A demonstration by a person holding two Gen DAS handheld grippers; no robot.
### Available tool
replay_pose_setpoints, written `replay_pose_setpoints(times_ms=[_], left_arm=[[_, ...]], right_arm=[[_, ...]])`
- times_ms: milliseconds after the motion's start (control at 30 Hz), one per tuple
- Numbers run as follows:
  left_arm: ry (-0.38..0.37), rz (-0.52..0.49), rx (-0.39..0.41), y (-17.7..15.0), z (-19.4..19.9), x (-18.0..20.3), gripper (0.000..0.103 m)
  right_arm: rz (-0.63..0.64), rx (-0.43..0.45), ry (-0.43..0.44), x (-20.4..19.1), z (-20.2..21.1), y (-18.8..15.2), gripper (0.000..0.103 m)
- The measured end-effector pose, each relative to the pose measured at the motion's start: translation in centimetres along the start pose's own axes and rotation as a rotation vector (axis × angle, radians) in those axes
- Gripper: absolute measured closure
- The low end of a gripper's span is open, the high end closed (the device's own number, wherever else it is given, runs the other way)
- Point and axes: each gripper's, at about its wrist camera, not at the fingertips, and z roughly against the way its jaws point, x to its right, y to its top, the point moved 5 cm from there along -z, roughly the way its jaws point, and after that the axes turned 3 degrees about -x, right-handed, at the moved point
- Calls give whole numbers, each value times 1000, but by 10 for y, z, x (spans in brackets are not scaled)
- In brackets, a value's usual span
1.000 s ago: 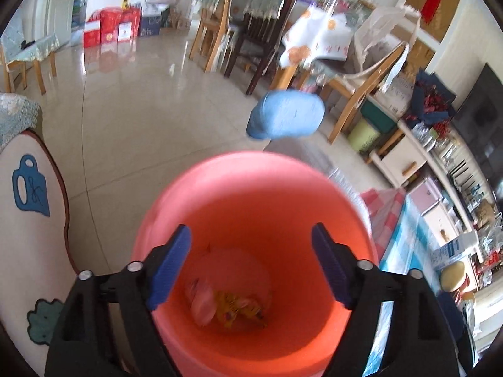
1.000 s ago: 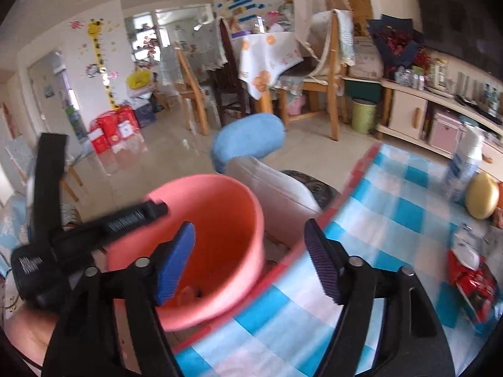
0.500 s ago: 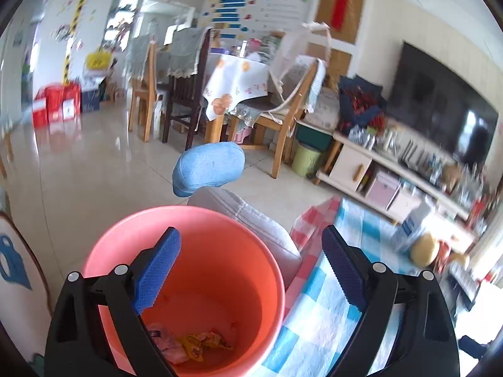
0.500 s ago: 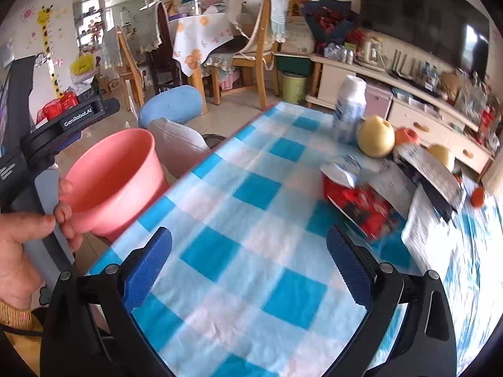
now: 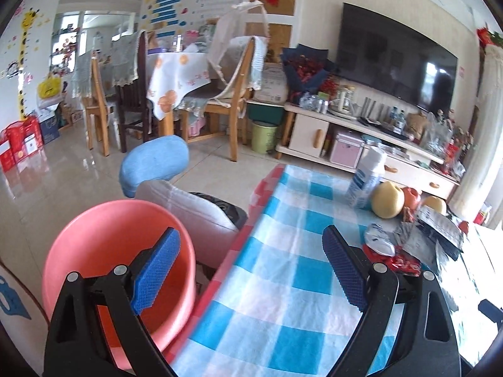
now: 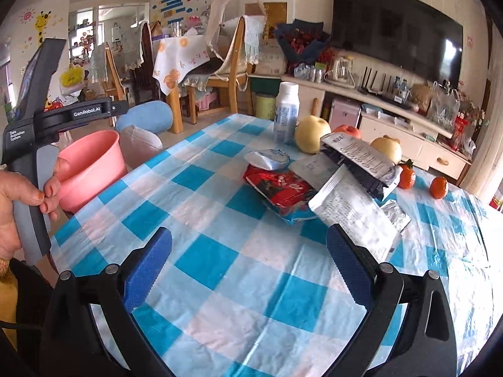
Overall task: Collect trash
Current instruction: 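Move both open tools back toward the items on the table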
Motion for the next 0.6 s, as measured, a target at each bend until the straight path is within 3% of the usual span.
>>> replay_pose_setpoints(times_ms=[400,600], left_arm=[[-137,-189,-35,-19,-3,78,12],[-198,-274,-54,-32,-4,120,12]], right_arm=[[16,-1,-39,49,14,-22,4],[-71,-37,-72,92,13,-35,4]])
